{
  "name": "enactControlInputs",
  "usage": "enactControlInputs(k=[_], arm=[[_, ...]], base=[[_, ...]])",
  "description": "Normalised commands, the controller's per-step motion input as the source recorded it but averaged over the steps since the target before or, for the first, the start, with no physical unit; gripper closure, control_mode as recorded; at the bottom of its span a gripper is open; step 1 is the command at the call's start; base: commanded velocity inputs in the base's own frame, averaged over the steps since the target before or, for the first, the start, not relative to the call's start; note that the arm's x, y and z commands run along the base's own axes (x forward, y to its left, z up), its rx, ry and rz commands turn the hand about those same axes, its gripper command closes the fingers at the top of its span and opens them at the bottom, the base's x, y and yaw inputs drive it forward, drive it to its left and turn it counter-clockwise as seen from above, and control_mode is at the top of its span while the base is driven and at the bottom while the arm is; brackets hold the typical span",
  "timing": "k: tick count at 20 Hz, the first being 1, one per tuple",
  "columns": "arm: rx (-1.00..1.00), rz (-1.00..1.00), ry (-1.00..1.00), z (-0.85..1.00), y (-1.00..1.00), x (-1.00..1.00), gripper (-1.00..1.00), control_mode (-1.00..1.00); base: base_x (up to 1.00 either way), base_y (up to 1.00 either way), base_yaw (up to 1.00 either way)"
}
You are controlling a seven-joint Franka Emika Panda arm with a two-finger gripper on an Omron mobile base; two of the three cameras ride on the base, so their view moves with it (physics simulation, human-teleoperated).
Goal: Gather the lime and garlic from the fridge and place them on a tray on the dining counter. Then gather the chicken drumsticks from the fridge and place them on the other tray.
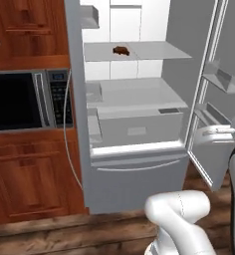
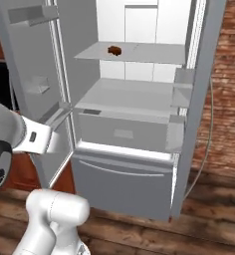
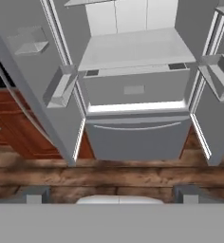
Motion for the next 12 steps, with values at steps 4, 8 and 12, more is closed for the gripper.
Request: enactControlInputs(k=[4,8,12], arm=[[0.00,0.00,0.00,0.00,0.00,0.00,-1.00,1.00],[0.00,0.00,0.00,0.00,0.00,0.00,-1.00,1.00],[0.00,0.00,0.00,0.00,0.00,0.00,-1.00,1.00]], base=[[0.87,0.00,-0.04],[0.77,-0.13,0.00],[0.95,-0.03,0.00]])
